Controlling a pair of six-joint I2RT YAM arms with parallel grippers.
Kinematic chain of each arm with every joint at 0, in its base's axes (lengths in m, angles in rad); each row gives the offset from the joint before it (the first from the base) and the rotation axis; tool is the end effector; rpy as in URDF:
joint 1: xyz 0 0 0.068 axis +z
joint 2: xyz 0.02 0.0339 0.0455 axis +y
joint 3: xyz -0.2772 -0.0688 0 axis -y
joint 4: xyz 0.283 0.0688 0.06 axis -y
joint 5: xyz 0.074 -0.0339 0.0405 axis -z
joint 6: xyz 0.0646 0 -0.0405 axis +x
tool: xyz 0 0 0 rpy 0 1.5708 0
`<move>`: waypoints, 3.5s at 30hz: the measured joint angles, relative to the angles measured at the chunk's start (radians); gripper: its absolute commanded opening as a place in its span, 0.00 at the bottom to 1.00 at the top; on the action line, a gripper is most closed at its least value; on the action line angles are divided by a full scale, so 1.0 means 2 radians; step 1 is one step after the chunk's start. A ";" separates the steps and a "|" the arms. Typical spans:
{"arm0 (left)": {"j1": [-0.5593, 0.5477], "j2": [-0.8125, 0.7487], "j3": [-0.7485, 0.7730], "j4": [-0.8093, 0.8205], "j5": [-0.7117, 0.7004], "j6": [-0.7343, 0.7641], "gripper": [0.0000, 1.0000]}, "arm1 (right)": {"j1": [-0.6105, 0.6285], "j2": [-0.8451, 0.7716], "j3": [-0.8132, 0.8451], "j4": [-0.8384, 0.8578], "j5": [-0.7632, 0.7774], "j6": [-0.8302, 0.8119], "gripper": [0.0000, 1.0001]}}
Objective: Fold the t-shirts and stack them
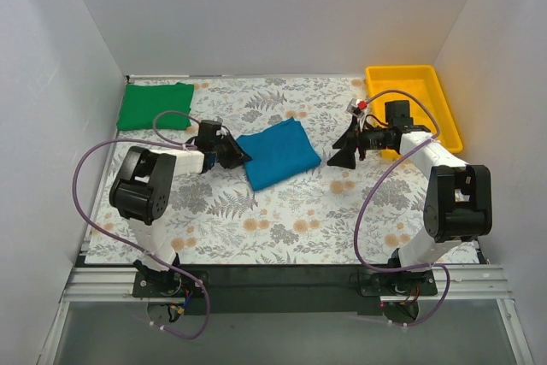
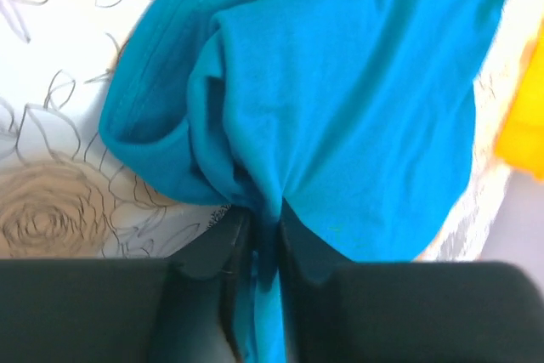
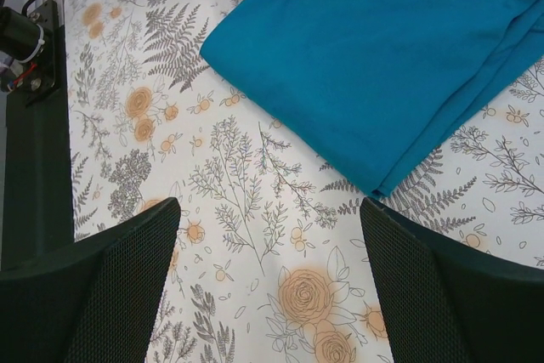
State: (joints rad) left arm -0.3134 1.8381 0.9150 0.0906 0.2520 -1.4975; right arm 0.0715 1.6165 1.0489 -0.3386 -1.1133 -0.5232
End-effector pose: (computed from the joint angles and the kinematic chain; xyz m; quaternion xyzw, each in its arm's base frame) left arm 0.3791 -0.1398 0.0904 -0.4787 0.7931 -0.3540 0.1288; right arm 0.3617 0.0840 0.2081 -0.3999 0.7169 0.4247 0.3818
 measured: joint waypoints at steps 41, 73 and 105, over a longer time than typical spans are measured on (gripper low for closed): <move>0.130 0.042 0.080 -0.130 0.158 0.193 0.23 | -0.010 0.006 0.000 -0.001 -0.010 0.002 0.89; 0.138 0.108 0.164 -0.109 0.143 0.094 0.36 | -0.010 0.023 0.000 -0.014 -0.014 -0.004 0.89; 0.087 -0.105 0.124 0.032 -0.160 0.437 0.00 | -0.019 0.036 0.005 -0.040 -0.030 -0.020 0.88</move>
State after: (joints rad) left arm -0.1387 1.6291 1.1637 0.1539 -0.0673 -0.6231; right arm 0.0326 1.6878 1.0588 -0.4191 -1.1740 -0.5632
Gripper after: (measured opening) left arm 0.063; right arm 0.883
